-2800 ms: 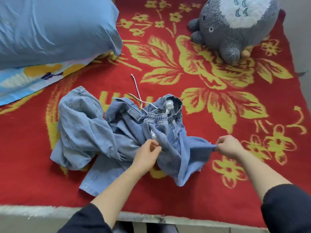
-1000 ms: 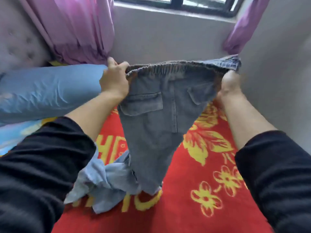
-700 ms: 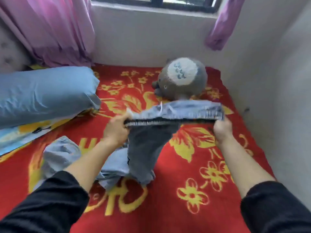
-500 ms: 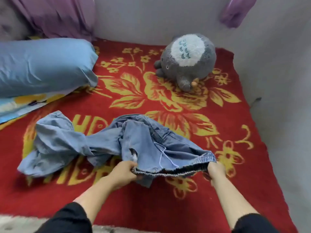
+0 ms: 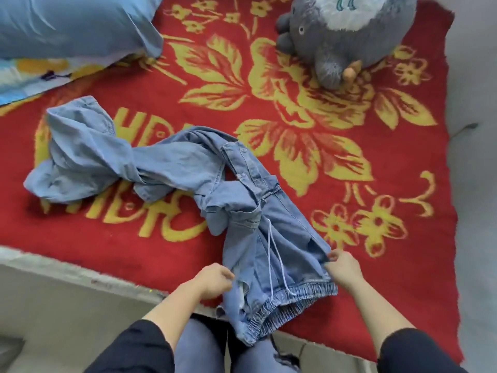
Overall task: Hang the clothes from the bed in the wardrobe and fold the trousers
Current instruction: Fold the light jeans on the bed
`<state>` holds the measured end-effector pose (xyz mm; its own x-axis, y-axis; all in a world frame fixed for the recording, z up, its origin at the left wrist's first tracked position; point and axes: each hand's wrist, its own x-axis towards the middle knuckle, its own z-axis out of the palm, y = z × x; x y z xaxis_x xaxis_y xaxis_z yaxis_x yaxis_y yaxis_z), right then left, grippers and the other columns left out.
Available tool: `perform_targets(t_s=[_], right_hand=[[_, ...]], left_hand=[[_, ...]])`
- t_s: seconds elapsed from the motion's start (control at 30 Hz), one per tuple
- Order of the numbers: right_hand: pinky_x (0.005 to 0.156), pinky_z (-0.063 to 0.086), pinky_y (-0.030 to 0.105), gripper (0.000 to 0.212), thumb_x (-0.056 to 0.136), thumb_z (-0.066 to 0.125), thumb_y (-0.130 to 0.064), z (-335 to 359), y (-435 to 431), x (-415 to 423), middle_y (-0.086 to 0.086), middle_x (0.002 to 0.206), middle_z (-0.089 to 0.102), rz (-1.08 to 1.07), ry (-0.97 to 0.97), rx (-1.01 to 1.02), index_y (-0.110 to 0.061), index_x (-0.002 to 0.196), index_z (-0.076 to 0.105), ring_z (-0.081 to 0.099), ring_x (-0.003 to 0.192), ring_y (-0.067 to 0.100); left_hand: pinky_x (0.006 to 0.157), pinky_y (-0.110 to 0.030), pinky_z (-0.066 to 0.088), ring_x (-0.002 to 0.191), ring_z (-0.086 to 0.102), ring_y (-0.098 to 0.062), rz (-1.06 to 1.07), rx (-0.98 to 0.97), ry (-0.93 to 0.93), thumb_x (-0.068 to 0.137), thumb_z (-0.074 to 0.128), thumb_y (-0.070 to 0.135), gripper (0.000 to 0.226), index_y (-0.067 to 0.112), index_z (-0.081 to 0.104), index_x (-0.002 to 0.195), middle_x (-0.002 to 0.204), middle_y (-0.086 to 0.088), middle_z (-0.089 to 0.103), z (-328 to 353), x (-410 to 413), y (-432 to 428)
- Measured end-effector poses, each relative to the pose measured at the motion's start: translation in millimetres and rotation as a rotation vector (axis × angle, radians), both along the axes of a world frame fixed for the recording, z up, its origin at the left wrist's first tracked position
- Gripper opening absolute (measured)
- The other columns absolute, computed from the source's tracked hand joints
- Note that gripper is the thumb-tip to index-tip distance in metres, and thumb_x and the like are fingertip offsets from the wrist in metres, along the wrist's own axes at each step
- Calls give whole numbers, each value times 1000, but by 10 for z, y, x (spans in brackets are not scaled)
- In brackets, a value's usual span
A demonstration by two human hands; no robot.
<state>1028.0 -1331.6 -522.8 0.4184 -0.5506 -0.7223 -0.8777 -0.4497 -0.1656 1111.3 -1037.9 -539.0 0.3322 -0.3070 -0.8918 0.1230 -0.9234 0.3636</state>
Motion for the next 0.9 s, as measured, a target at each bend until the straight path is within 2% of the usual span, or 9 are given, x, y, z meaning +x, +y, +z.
perform_targets(t_s=[0.13,0.23,0.33,0.47,0.6,0.67,0.73,0.8,0.9], right_hand=[[80,42,26,38,84,55,-7,-99,428,749,11,121,64,56,-144,135,-8,122,61,60,107,26],[79,38,25,31,86,53,-9,-173,705,1384,7,114,66,58,-306,172,-9,115,65,59,106,23],[76,36,25,26,87,53,-12,-338,885,1955,3,102,66,112,-405,152,-11,110,65,59,97,21],[80,39,30,37,87,57,-21,-736,938,2539,2,110,58,212,-444,92,-13,124,55,56,101,22],[102,33,44,78,83,66,-45,-1111,892,2929,9,142,38,407,-323,-82,-14,145,30,34,130,29],[103,30,50,87,80,65,-56,-1232,868,3023,8,143,37,461,-193,-130,-17,146,25,28,133,31],[89,41,45,54,81,63,-48,-1304,825,3091,8,120,56,459,-221,-86,-17,123,50,47,119,31],[64,43,35,22,81,57,-35,-1288,778,3120,6,86,63,454,-315,-45,-14,86,57,60,88,30],[52,33,32,26,83,49,-30,-1122,598,3063,6,66,58,372,-412,-100,-12,65,51,55,69,32]], left_hand=[[74,-22,42,90,64,-18,335,31,-267,89,55,17,22,16,72,102,99,-2,71,-123,515,263],[66,-28,40,76,59,-20,621,-36,-293,92,51,15,16,13,66,86,84,-9,63,-309,948,385],[66,-30,45,75,59,-23,981,-27,-126,93,52,30,22,12,63,93,90,-8,64,-506,1320,416],[66,-34,52,88,64,-22,992,-10,158,84,55,62,49,17,57,104,101,-5,63,-778,1541,337],[79,-37,57,68,62,-9,1055,-219,249,80,71,46,48,12,53,108,83,2,65,-1102,1527,211],[63,-27,56,58,59,-7,1073,-320,277,72,80,28,34,10,59,92,65,2,62,-1180,1530,183],[47,-17,46,47,52,-4,1047,-398,270,63,77,14,16,13,64,71,53,5,57,-1181,1550,149],[49,-17,44,50,55,-5,991,-436,259,68,76,6,11,9,69,76,59,2,62,-1142,1559,81],[60,-23,52,66,65,-10,934,-436,251,74,76,6,22,3,71,95,77,-6,70,-1031,1530,-46]])
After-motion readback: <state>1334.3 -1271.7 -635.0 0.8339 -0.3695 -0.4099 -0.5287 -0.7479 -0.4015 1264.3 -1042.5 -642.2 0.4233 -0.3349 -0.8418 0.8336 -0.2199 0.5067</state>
